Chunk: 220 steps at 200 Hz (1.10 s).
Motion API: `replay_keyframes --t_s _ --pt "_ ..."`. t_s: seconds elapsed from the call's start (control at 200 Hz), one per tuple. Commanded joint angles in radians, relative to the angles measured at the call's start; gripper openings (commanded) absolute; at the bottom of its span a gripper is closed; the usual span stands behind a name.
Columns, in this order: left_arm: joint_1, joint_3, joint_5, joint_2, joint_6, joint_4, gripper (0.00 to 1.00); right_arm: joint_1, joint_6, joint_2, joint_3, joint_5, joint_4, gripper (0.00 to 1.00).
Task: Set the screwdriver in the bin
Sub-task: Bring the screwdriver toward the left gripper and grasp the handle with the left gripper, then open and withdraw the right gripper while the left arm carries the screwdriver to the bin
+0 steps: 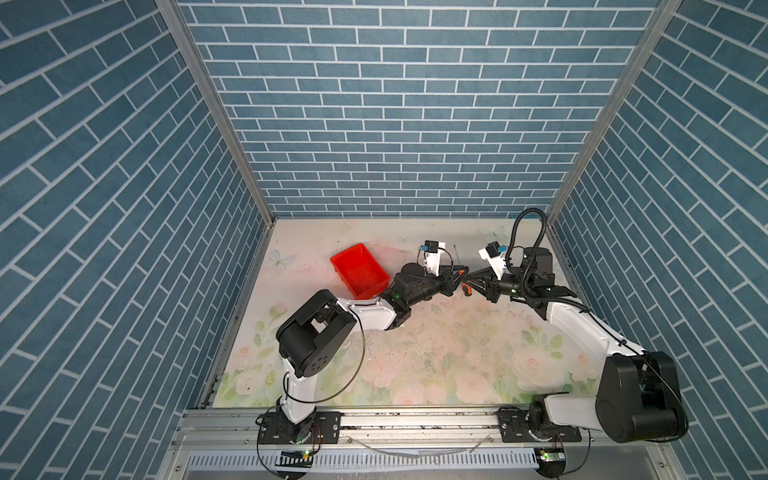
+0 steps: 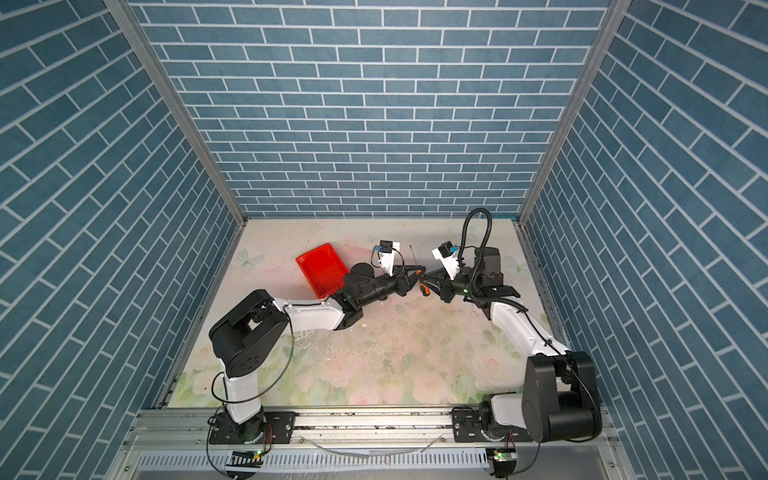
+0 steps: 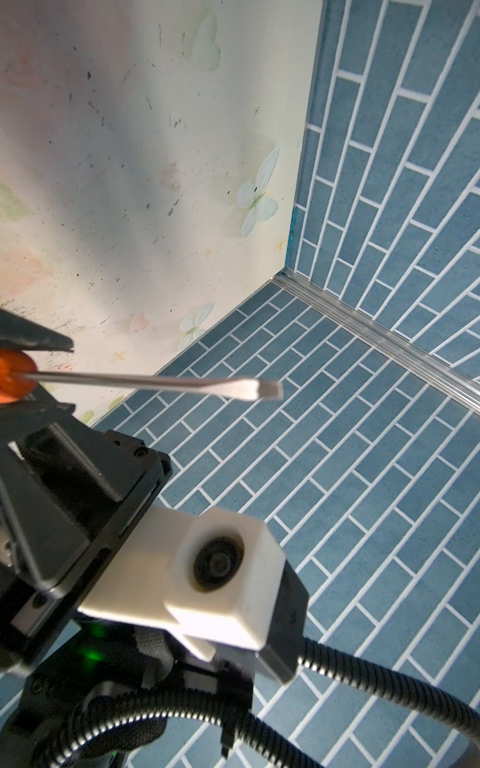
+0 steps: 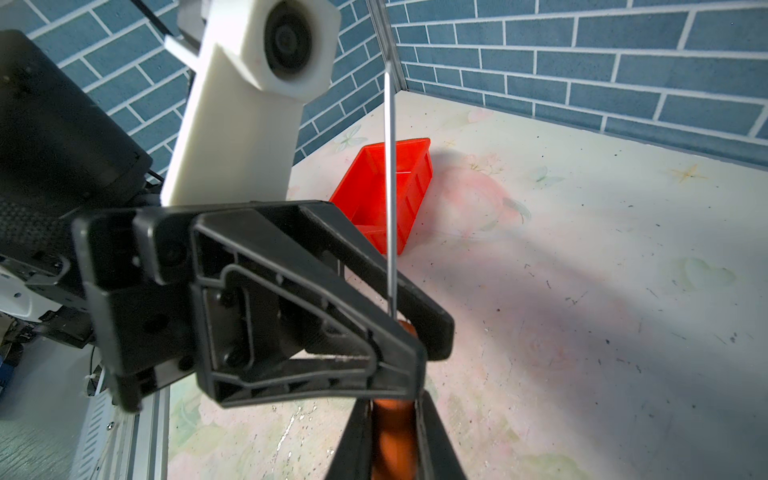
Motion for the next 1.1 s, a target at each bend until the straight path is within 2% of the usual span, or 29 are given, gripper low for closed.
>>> replay_keyframes --t_s 0.0,0.14,0.32,0.415,0.58,0.676,0.831,0.951,1.096 --pt "0.003 -0.003 -0.012 -0.022 0.020 0.024 0.00 0.003 0.000 -0.004 0.022 -0.038 -0.003 0.05" --pt "0.013 -0.023 -0.029 -0.047 0.026 0.021 0.00 0.003 0.004 -0.018 0.016 -0.025 0.006 0.17" --pt "0.052 -0.075 -0.062 -0.099 0.033 0.005 0.00 0.002 0.011 -0.054 0.006 0.022 0.002 0.67" --pt "0.083 -0.102 -0.077 -0.152 0.053 -0.079 0.00 0.012 0.002 -0.081 -0.002 0.065 -0.002 0.81" --pt "0.144 -0.161 -0.140 -0.282 0.103 -0.247 0.00 0.058 -0.010 -0.109 -0.005 0.158 0.004 0.86" --pt "0.190 -0.176 -0.178 -0.353 0.107 -0.376 0.00 0.104 0.016 -0.104 -0.007 0.206 0.071 0.87" --pt "0.254 -0.151 -0.262 -0.450 0.181 -0.643 0.00 0.187 0.047 -0.065 0.006 0.284 0.191 0.87" --pt "0.319 -0.086 -0.265 -0.452 0.234 -0.829 0.00 0.249 0.049 -0.012 0.039 0.316 0.231 0.88" --pt "0.397 0.023 -0.266 -0.385 0.269 -1.026 0.00 0.321 0.044 0.049 0.083 0.341 0.249 0.88"
